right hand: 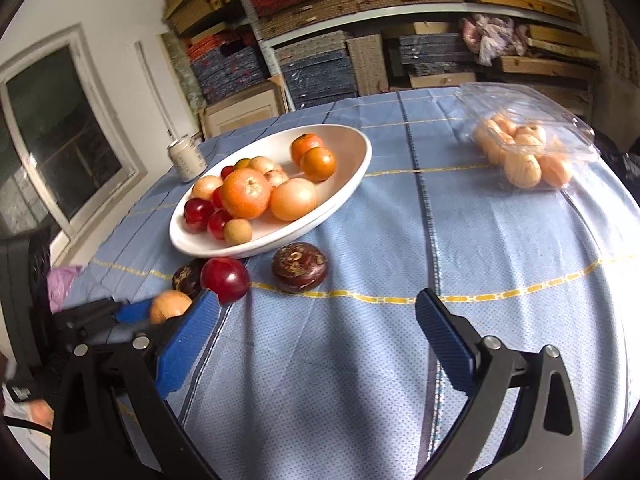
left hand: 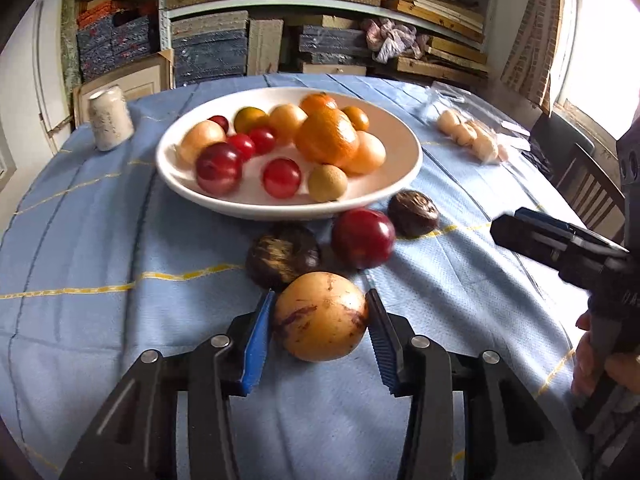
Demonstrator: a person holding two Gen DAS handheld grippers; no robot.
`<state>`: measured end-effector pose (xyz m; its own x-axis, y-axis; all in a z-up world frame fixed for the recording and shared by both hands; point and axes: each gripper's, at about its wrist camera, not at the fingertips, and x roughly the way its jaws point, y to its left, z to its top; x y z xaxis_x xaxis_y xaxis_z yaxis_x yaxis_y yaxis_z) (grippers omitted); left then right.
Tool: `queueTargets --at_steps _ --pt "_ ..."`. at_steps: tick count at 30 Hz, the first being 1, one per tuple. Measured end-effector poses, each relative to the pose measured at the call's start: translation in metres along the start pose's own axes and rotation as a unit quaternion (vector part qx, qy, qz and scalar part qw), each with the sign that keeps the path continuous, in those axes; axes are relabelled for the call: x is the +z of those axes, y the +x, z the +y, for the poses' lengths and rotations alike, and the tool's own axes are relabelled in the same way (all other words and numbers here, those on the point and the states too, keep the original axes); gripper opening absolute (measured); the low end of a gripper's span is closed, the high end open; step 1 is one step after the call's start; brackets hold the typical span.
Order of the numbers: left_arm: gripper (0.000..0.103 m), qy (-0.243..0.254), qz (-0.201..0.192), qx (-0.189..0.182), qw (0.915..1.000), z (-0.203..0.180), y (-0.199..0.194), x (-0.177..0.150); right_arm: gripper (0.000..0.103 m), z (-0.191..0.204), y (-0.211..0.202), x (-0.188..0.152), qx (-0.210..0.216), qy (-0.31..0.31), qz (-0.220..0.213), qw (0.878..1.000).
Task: Organize fruits
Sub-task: 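Grasp a speckled pear with the left tool while the right tool grasps a dark brown fruit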
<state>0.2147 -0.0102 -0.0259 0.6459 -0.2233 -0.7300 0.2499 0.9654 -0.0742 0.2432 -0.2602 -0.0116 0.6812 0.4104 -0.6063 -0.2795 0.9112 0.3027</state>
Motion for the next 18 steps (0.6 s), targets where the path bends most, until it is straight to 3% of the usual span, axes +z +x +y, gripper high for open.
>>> queueTargets --at_steps 6,10,18 --pt "0.046 -0.032 -0.033 0.028 0.9986 0.032 -0.019 0.007 0.096 0.034 0.011 -0.002 -0.055 -0.107 0.013 0.993" --pt "0.046 -0.061 -0.023 0.01 0.9978 0.046 -0.018 0.009 0.09 0.057 0.027 -0.004 -0.088 -0.18 0.024 0.979" --pt "0.046 -0.072 -0.026 0.003 0.9971 0.048 -0.023 0.01 0.077 0.038 0.045 0.012 -0.063 -0.125 0.043 0.989"
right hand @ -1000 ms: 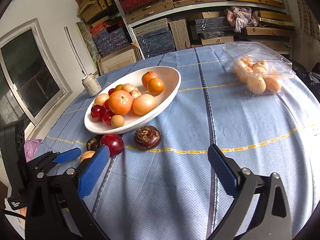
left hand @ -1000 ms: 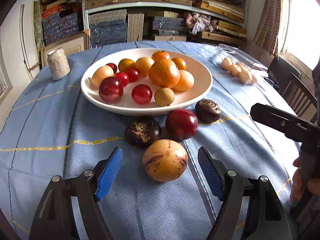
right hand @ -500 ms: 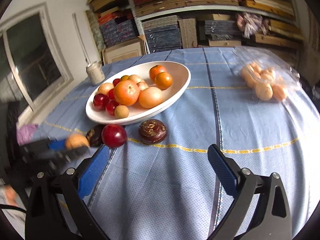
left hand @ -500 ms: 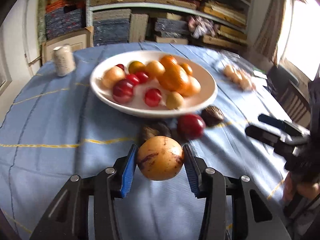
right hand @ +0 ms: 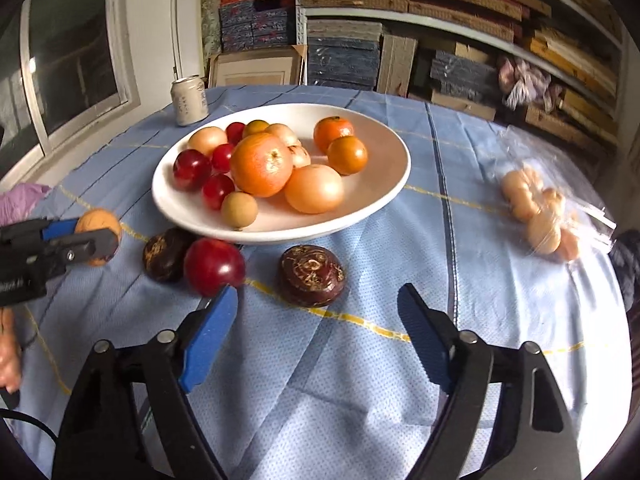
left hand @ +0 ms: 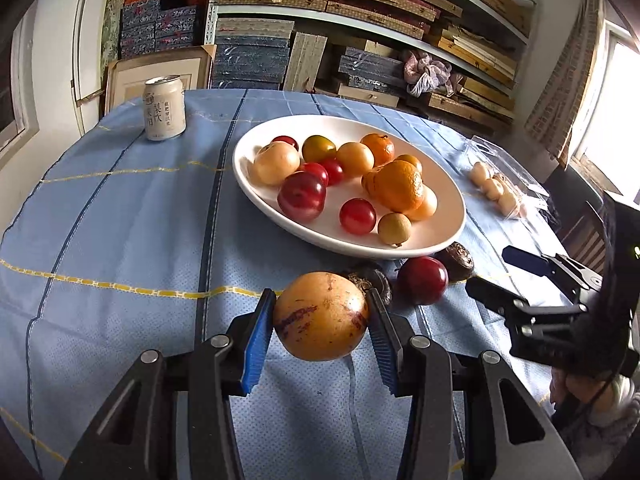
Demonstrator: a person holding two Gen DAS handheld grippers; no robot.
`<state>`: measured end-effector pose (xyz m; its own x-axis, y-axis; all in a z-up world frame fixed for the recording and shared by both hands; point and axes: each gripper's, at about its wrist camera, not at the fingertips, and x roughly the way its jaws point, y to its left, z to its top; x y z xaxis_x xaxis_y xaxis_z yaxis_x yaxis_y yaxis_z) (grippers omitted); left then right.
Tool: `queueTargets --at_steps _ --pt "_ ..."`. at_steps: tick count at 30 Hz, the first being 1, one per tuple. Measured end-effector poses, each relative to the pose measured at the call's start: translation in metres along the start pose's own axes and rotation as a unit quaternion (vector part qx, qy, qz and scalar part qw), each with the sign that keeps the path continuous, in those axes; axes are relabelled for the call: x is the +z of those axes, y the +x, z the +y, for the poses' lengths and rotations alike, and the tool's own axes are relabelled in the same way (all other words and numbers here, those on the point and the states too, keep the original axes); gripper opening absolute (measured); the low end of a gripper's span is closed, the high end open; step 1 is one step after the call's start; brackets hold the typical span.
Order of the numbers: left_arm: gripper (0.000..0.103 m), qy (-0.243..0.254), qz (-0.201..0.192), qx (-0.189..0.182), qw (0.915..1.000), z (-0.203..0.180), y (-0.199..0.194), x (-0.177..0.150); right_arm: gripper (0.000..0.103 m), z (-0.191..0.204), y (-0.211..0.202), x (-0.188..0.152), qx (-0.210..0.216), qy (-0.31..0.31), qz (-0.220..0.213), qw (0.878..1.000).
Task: Organize fruits
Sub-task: 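Grasp a speckled pear with the left tool while the right tool grasps a dark brown fruit, then lower the pear and brown fruit onto the white plate and open both tools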
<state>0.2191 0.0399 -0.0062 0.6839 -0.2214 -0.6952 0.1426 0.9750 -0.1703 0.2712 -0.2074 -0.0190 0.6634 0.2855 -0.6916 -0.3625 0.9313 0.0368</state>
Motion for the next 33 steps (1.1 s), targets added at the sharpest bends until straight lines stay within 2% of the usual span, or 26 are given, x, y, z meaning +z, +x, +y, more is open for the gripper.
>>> queueTargets --at_steps 4,7,9,14,16,17,18,21,24,31,33 --pt "0.046 0.001 0.005 0.001 1.0 -0.001 0.003 -0.001 0.071 0.002 0.008 0.006 0.009 0.0 0.008 1.0" --pt "0.046 0.001 0.009 0.001 1.0 -0.001 0.005 -0.002 0.055 0.005 0.019 0.01 0.02 -0.002 0.028 0.999" --pt "0.046 0.0 0.01 0.001 0.9999 -0.001 0.006 -0.003 0.052 0.006 0.024 0.011 0.024 -0.002 0.036 0.999" --pt "0.046 -0.001 0.016 0.001 0.9999 -0.001 0.01 -0.003 0.053 -0.001 0.033 0.012 0.039 0.017 0.058 0.997" --pt "0.046 0.0 0.017 0.001 0.9999 -0.001 0.011 -0.004 0.053 -0.005 0.033 0.014 0.047 0.032 0.049 0.997" --pt "0.046 0.0 0.018 0.002 0.9998 -0.001 0.011 -0.004 0.052 -0.006 0.035 0.014 0.049 0.035 0.053 0.997" --pt "0.046 0.0 0.018 0.002 0.9998 -0.001 0.012 -0.004 0.045 -0.006 0.034 0.014 0.052 0.034 0.051 0.997" --pt "0.046 -0.002 0.02 0.0 0.9998 -0.001 0.012 -0.005 0.043 -0.006 0.032 0.014 0.054 0.033 0.048 0.997" --pt "0.046 -0.002 0.019 0.0 0.9998 -0.001 0.012 -0.004 0.042 -0.006 0.022 0.012 0.053 0.032 0.031 0.998" --pt "0.046 -0.008 0.017 -0.001 0.9998 0.003 0.011 -0.004 0.042 -0.01 -0.002 -0.006 0.062 0.039 0.022 0.997" --pt "0.046 -0.017 0.013 -0.006 0.9998 0.006 0.008 0.0 0.042 -0.012 -0.018 -0.007 0.065 0.05 0.004 0.997"
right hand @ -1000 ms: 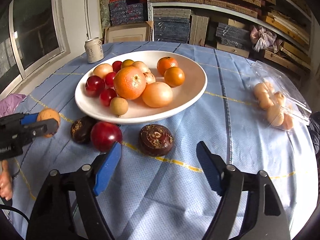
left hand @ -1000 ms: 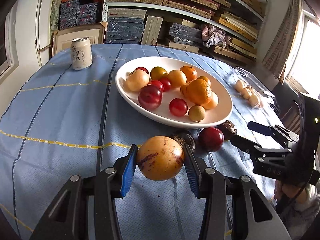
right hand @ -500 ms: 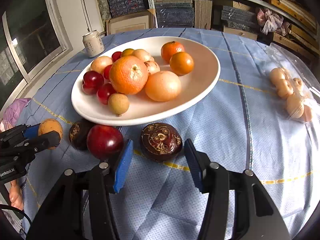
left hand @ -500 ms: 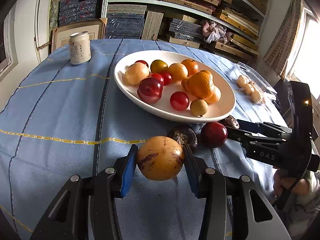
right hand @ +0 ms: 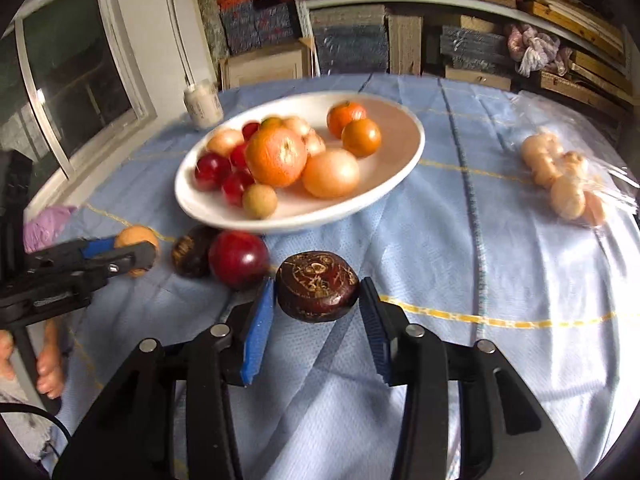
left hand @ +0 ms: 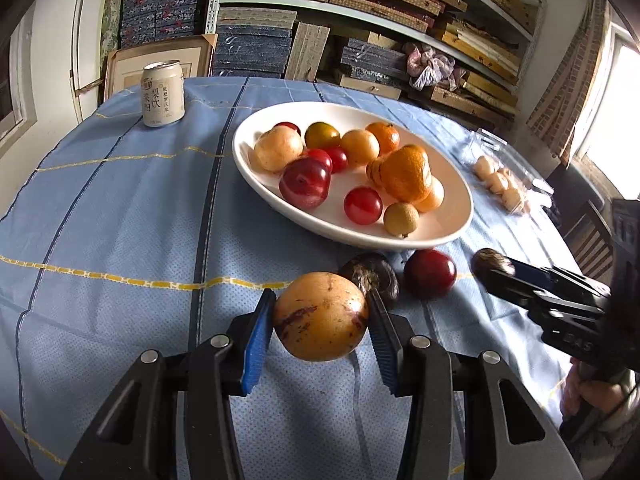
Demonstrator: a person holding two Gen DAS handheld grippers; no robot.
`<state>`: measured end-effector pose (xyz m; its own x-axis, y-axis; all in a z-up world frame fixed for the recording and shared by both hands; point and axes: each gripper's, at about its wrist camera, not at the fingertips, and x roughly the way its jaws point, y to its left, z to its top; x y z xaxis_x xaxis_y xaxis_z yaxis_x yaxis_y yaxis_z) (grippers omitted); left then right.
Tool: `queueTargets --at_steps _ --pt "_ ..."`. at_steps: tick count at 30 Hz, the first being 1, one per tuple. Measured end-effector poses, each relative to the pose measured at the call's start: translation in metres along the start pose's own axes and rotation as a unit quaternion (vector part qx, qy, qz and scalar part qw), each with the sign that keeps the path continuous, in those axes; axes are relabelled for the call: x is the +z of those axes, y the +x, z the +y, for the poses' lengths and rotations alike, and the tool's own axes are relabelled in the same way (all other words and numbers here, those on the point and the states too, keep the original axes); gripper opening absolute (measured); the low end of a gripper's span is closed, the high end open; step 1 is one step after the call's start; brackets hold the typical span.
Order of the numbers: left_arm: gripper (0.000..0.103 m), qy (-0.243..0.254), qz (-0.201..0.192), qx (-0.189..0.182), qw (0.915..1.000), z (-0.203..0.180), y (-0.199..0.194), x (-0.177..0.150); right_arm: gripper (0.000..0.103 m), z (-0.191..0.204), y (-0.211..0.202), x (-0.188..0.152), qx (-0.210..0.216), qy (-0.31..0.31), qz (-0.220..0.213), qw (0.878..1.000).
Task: Organize fruits
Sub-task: 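Lower the pear and brown fruit onto the white plate and open both tools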
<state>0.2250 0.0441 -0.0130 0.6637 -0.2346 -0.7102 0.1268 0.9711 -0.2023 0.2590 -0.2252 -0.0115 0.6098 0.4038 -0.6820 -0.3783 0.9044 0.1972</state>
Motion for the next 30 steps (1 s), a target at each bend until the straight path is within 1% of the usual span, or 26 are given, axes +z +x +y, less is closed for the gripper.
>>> queueTargets --at_steps 3,7,10,13,16,18,21,23,30 --pt "0.046 -0.015 -0.004 0.0 0.9999 0.007 -0.003 0.015 0.042 0.002 -0.022 0.014 0.004 0.003 -0.033 0.999" --pt "0.046 -0.003 -0.018 0.028 0.9994 0.008 -0.005 0.046 0.042 0.003 -0.026 0.047 0.011 0.005 -0.056 0.998" --pt "0.046 0.0 -0.031 0.049 0.9983 0.01 0.002 0.074 0.042 0.004 -0.011 0.074 0.019 0.012 -0.066 0.998" --pt "0.046 -0.011 -0.036 0.045 0.9983 0.011 0.016 0.095 0.042 0.002 0.013 0.097 0.026 0.022 -0.068 0.997" --pt "0.046 -0.012 -0.036 0.042 0.9984 0.011 0.029 0.11 0.042 0.001 0.035 0.112 0.025 0.02 -0.063 0.998" --pt "0.046 -0.007 -0.033 0.046 0.9984 0.01 0.041 0.116 0.042 -0.001 0.053 0.119 0.024 0.017 -0.053 0.998" --pt "0.046 0.0 -0.024 0.047 0.9986 0.01 0.059 0.119 0.042 -0.002 0.07 0.124 0.018 0.007 -0.042 0.999" --pt "0.046 0.0 -0.026 0.044 0.9987 0.01 0.067 0.12 0.042 -0.002 0.076 0.125 0.017 0.003 -0.038 0.999" --pt "0.046 0.03 -0.033 0.046 0.9979 -0.002 0.072 0.117 0.042 -0.003 0.089 0.125 0.015 -0.005 -0.028 0.999"
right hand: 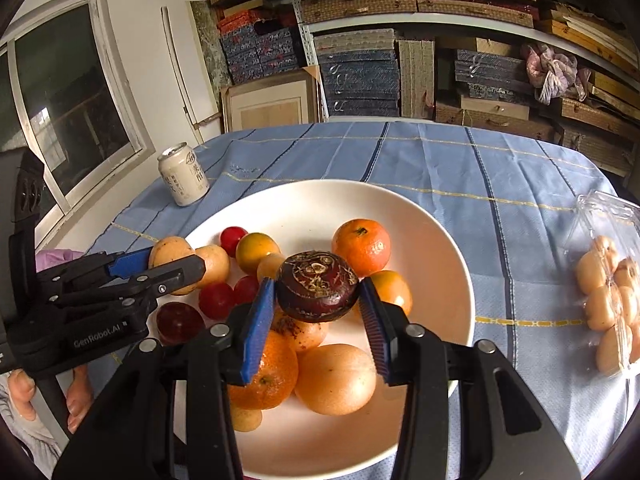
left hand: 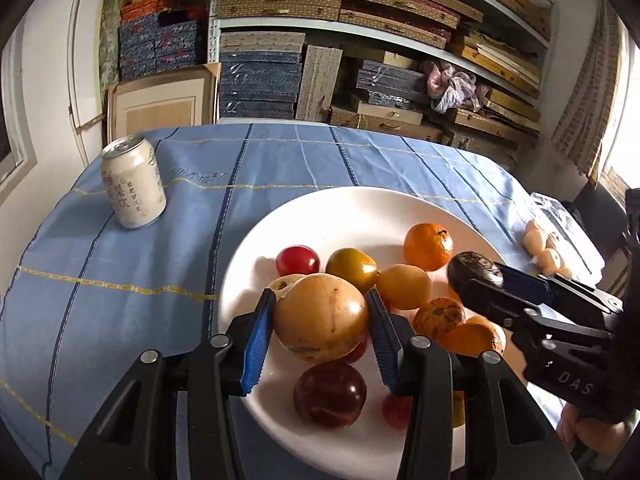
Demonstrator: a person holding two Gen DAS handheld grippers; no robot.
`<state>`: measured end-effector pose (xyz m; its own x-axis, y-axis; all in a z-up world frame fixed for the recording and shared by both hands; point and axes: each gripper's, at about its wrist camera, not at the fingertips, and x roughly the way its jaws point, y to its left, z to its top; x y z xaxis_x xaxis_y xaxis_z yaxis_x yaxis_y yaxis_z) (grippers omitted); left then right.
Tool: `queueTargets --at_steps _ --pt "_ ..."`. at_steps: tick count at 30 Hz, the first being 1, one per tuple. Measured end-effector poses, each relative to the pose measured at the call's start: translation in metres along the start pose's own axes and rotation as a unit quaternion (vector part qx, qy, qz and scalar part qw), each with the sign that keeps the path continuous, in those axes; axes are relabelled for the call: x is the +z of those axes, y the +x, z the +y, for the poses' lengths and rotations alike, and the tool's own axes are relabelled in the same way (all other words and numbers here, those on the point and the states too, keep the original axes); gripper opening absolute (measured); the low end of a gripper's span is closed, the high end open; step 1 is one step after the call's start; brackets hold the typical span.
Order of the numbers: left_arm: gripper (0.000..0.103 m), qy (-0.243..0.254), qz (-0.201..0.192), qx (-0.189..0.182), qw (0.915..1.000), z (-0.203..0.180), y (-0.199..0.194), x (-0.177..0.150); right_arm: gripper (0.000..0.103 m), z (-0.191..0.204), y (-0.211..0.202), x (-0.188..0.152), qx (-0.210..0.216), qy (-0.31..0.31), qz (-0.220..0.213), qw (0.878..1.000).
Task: Organize fruits
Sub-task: 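Lower the pear and brown fruit onto the white plate and open both tools, then move both open tools back to the last fruits beside the plate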
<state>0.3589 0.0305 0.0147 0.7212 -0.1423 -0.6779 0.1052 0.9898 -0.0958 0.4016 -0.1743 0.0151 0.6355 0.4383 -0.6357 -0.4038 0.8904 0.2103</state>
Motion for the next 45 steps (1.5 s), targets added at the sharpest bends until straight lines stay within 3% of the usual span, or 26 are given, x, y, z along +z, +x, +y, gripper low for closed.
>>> queueTargets --at_steps 21,25,28,33,37,45 --pt "0.047 0.045 -0.034 0.042 0.9975 -0.021 0.001 -0.013 0.043 0.0 0.002 -0.003 0.0 -0.002 -0.003 1.0" --pt "0.052 0.053 -0.039 0.056 0.9963 -0.022 0.002 -0.014 0.058 -0.002 0.002 -0.004 -0.014 -0.001 -0.008 1.0" --pt "0.058 0.053 -0.043 0.061 0.9958 -0.022 0.0 -0.014 0.059 -0.005 0.001 -0.004 -0.015 0.002 -0.008 1.0" --pt "0.059 0.053 -0.05 0.068 0.995 -0.021 -0.003 -0.013 0.065 -0.005 0.0 -0.003 -0.018 0.0 -0.01 1.0" --pt "0.071 0.044 -0.06 0.07 0.9948 -0.018 -0.011 -0.011 0.066 -0.005 -0.008 -0.003 -0.014 0.004 -0.017 1.0" --pt "0.073 0.058 -0.078 0.058 0.9936 -0.029 -0.055 -0.025 0.073 0.021 -0.056 -0.027 0.005 -0.016 -0.031 0.999"
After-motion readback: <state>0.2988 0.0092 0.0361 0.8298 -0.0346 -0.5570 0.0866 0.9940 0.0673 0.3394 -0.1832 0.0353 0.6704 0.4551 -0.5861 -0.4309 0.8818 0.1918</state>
